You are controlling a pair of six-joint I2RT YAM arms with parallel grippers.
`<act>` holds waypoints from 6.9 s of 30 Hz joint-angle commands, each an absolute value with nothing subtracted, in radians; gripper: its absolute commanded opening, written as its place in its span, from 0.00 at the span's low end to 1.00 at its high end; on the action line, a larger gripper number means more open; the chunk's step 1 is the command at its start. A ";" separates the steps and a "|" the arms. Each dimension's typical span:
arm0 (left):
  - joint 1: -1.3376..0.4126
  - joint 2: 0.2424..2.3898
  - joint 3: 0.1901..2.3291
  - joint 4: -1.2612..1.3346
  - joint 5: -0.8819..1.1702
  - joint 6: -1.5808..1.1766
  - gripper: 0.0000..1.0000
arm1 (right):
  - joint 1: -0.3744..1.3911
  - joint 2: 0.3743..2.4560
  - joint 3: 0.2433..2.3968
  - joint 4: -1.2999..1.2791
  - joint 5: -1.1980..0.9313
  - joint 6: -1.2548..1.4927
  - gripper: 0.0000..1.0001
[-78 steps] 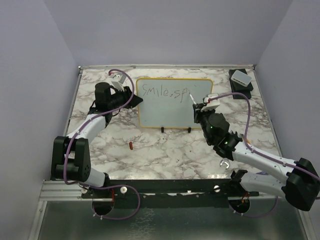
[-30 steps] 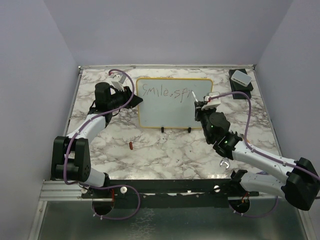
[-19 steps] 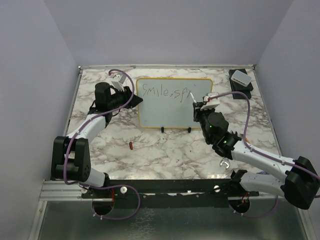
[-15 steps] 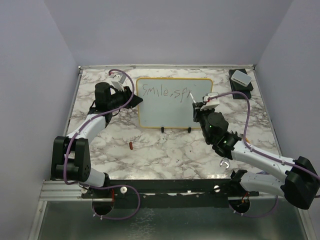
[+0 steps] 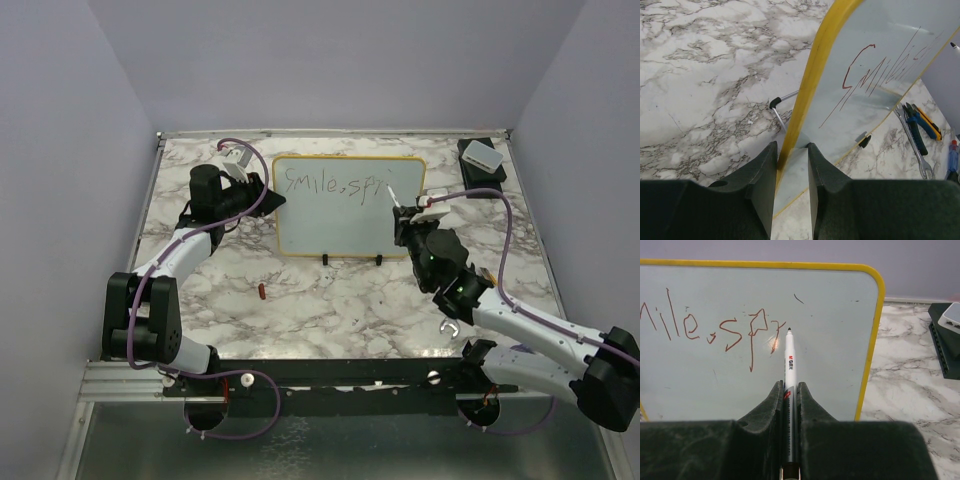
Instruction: Write a sentence on the whiteboard
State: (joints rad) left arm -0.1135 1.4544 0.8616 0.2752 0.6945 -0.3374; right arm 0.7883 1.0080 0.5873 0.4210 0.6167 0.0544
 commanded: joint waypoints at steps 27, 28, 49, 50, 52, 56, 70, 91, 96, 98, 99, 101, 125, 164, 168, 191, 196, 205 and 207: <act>-0.123 1.451 0.871 0.284 0.701 -0.330 0.27 | 0.736 1.083 0.601 0.467 0.564 0.009 0.01; -0.122 1.451 0.872 0.283 0.701 -0.331 0.27 | 0.735 1.086 0.601 0.466 0.562 0.009 0.01; -0.122 1.450 0.873 0.282 0.699 -0.329 0.27 | 0.736 1.092 0.585 0.447 0.563 0.026 0.01; -0.122 1.449 0.873 0.281 0.699 -0.329 0.27 | 0.736 1.091 0.584 0.445 0.564 0.026 0.01; -0.122 1.450 0.873 0.281 0.699 -0.329 0.27 | 0.735 1.091 0.581 0.444 0.564 0.027 0.01; -0.121 1.448 0.873 0.281 0.698 -0.329 0.27 | 0.736 1.090 0.578 0.439 0.561 0.033 0.01; -0.121 1.446 0.873 0.281 0.696 -0.329 0.27 | 0.736 1.076 0.553 0.407 0.568 0.078 0.01; -0.122 1.447 0.871 0.282 0.698 -0.328 0.27 | 0.735 1.057 0.574 0.446 0.650 0.035 0.01; -0.122 1.445 0.872 0.282 0.699 -0.328 0.27 | 0.736 1.080 0.592 0.466 0.626 0.014 0.01; -0.122 1.446 0.873 0.281 0.698 -0.329 0.27 | 0.735 1.087 0.595 0.470 0.618 0.012 0.01; -0.122 1.446 0.873 0.281 0.699 -0.329 0.27 | 0.735 1.087 0.594 0.473 0.613 0.013 0.01; -0.122 1.446 0.873 0.281 0.699 -0.330 0.27 | 0.735 1.091 0.594 0.475 0.607 0.013 0.01; -0.122 1.444 0.873 0.281 0.699 -0.329 0.27 | 0.735 1.089 0.562 0.427 0.543 0.061 0.01; -0.122 1.446 0.871 0.282 0.692 -0.331 0.25 | 0.731 0.996 0.546 0.428 0.670 0.026 0.01; -0.122 1.446 0.871 0.280 0.690 -0.330 0.25 | 0.718 0.999 0.548 0.437 0.669 0.020 0.01; -0.121 1.447 0.871 0.279 0.690 -0.328 0.24 | 0.706 1.041 0.552 0.424 0.588 0.035 0.01; -0.123 1.446 0.871 0.279 0.690 -0.330 0.24 | 0.706 1.052 0.565 0.434 0.565 0.027 0.01; -0.122 1.446 0.873 0.278 0.690 -0.327 0.24 | 0.705 1.052 0.584 0.470 0.619 0.009 0.01; -0.122 1.445 0.873 0.279 0.690 -0.327 0.24 | 0.706 1.053 0.587 0.476 0.626 0.010 0.01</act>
State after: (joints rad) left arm -0.1200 1.4544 0.8616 0.2665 0.6952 -0.3351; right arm 0.7113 1.0473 0.5510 0.4278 0.5903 0.0242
